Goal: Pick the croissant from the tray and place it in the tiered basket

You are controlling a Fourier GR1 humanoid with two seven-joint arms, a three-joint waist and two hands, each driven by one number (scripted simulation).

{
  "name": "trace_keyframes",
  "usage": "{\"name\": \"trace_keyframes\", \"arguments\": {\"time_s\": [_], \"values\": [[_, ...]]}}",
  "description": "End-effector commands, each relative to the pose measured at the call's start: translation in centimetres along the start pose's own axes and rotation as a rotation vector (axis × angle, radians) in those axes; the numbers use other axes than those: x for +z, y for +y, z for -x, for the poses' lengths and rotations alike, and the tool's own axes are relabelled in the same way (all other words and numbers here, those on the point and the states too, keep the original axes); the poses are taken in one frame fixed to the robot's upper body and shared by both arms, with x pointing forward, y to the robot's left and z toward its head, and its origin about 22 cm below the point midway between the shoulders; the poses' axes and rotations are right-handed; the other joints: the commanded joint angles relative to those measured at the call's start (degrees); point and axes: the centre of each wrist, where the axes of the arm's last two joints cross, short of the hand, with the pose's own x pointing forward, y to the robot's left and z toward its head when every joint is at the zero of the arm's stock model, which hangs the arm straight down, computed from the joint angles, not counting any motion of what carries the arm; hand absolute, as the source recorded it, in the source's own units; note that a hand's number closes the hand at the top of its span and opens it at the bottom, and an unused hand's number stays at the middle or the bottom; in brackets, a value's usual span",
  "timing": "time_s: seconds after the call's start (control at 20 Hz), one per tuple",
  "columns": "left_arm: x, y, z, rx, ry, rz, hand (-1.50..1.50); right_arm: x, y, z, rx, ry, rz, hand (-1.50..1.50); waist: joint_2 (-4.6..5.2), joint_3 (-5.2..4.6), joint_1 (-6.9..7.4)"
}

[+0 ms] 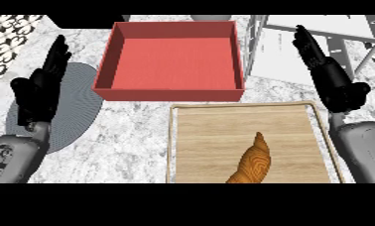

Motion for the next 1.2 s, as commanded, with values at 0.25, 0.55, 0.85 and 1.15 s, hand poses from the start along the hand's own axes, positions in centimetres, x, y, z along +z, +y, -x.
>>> {"name": "trace_keyframes", "arguments": {"time_s": [0.25, 0.55, 0.85, 1.15], "values": [[2.9, -3.1, 1.0, 0.096, -0.030, -0.015, 0.00, 5.4, -2.2, -3.2, -0.335, -0.156, 0.367, 1.50, -1.37, -1.79, -6.67], [3.7, -6.2, 1.9, 0.155, 0.009, 0.037, 0.00, 10.0, 3.8, 0.4, -0.750, 0.027, 0.346, -1.50, -0.31, -1.62, -5.94], [3.9, -6.8, 1.7, 0.150, -0.007, 0.032, 0.00, 18.4, -1.3, -5.3, -0.478, -0.043, 0.129, -1.50, -0.40, -1.80, -5.83], [4.0, -6.3, 1.7, 0.150, -0.007, 0.043, 0.00, 18.4, -4.8, -9.8, 0.108, 0.124, -0.049, -1.50, -0.13, -2.18, -4.70]]}}
